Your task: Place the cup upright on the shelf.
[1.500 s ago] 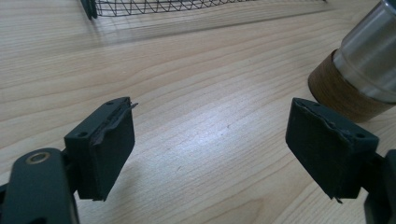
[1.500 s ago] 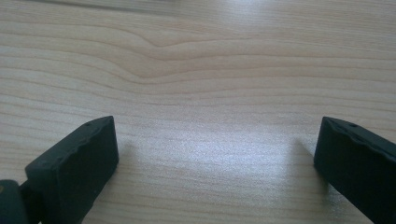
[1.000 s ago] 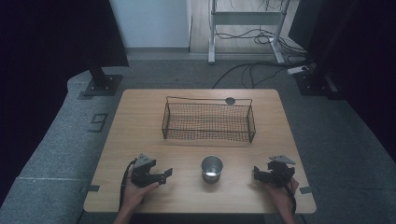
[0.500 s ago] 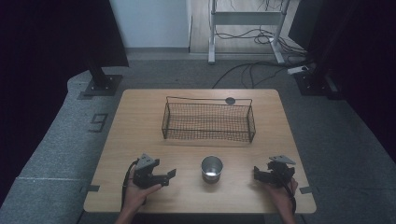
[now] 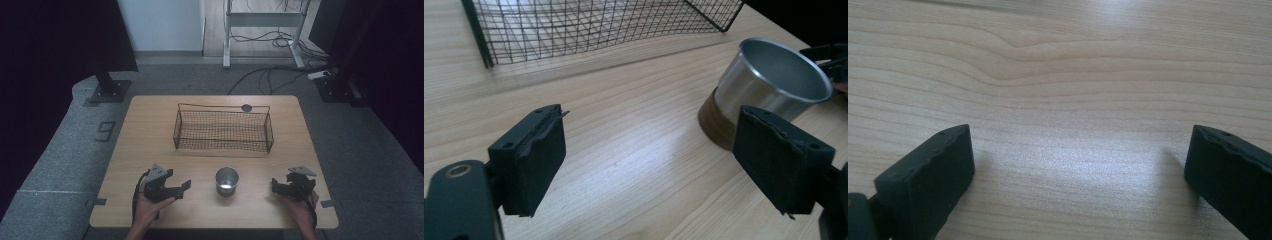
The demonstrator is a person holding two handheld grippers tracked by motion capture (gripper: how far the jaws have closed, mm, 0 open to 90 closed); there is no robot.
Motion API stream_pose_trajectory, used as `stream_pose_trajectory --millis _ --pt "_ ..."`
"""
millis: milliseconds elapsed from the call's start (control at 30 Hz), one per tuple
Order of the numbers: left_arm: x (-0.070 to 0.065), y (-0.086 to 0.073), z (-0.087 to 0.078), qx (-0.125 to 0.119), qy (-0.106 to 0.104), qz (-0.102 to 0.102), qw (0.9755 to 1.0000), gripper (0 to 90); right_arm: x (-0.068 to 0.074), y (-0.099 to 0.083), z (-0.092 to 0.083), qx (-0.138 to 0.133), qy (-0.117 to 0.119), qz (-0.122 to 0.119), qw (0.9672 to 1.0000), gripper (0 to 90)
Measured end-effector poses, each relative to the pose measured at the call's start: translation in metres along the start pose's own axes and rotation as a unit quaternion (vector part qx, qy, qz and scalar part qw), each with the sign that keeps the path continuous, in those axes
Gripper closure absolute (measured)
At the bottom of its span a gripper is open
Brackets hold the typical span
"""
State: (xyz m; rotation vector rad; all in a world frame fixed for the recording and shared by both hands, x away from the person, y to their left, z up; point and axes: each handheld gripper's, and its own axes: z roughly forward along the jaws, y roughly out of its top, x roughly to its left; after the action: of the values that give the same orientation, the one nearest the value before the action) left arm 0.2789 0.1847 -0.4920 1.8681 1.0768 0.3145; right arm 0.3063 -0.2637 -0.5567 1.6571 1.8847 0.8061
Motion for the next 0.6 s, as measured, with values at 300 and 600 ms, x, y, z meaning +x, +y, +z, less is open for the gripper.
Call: stream_pose_trajectory --millis 300,600 --pt "-0.009 0.000 0.004 0.003 -0.001 0.004 1.0000 14.3 0.000 0.000 0.000 0.000 0.000 0.000 1.0000 0.0" --pt "-0.020 0.005 0.008 0.000 -0.005 0.008 1.0000 14.3 0.000 0.000 0.000 0.001 -0.001 0.001 1.0000 0.0"
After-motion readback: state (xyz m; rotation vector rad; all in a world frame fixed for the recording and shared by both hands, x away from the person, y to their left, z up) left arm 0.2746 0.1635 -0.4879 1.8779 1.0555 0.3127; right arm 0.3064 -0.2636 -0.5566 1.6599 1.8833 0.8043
